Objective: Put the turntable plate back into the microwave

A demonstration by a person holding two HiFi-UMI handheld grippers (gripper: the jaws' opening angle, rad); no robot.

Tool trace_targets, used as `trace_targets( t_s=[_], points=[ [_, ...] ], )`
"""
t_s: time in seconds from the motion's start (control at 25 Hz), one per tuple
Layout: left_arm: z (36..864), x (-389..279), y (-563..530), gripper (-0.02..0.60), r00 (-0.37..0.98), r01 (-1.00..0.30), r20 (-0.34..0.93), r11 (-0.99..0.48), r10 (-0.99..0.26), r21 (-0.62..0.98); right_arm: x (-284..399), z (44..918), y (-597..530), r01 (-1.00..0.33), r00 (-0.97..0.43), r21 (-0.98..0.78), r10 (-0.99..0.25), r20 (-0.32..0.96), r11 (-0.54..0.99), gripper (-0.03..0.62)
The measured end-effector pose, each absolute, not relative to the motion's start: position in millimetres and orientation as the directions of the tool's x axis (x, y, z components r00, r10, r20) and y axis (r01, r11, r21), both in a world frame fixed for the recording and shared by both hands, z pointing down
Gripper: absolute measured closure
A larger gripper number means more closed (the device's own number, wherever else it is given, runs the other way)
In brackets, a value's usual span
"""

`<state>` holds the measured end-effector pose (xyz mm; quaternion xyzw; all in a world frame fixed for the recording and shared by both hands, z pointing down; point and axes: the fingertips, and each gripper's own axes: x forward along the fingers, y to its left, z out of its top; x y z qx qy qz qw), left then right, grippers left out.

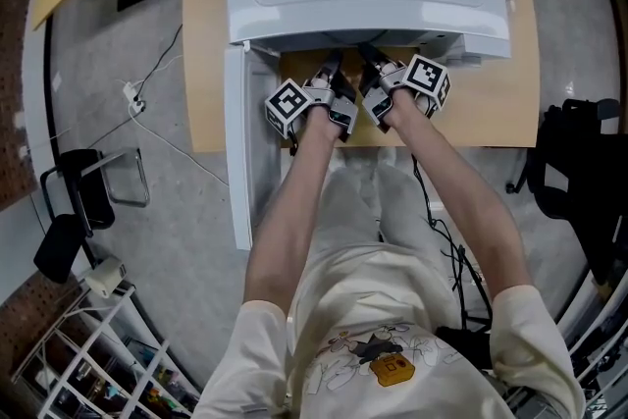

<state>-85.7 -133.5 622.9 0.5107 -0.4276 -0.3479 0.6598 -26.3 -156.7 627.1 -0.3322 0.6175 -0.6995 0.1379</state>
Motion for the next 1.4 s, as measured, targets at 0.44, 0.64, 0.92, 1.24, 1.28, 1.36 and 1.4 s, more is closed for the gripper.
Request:
trace_targets(
  t_s=[0.44,0.64,0.92,1.24,1.28,1.36,1.4],
  points=[
    [597.9,-80.6,-124.6,0.571,0.392,0.045,0.096,0.124,-0.915,0.991,-33.0,631.4,-174.8,-0.208,-0.718,-0.952,-0.626,0.305,-0.225,0.588],
    [595.6,-77.2,-121.0,0.569,0.408,0.037,0.094,0.12,-0.908,0.992,-33.6,625.8,-187.2,-0.206,-0.707,-0.955,-0.642,0.295,-0.212,0.589],
    [588.7,-73.6,-118.8,0.577,0.435,-0.026,0.117,0.117,-0.893,0.993,-28.6,611.5,-176.2,-0.252,-0.735,-0.953,-0.607,0.301,-0.167,0.588],
    [550.9,-59.8,-105.3,0.583,0.505,-0.409,0.237,0.011,-0.83,0.912,-8.8,565.1,-123.5,-0.455,-0.833,-0.876,-0.426,0.355,0.159,0.588],
    [544.2,-59.3,-102.7,0.583,0.507,-0.462,0.255,-0.009,-0.824,0.887,-3.0,558.0,-119.6,-0.483,-0.829,-0.85,-0.422,0.366,0.211,0.588],
    [529.2,-57.9,-96.0,0.583,0.498,-0.563,0.291,-0.049,-0.817,0.825,7.8,539.5,-114.5,-0.523,-0.82,-0.795,-0.435,0.372,0.307,0.588],
    [519.9,-56.6,-92.3,0.583,0.492,-0.612,0.306,-0.074,-0.815,0.787,11.3,528.2,-111.6,-0.535,-0.818,-0.771,-0.441,0.371,0.345,0.588]
  ],
)
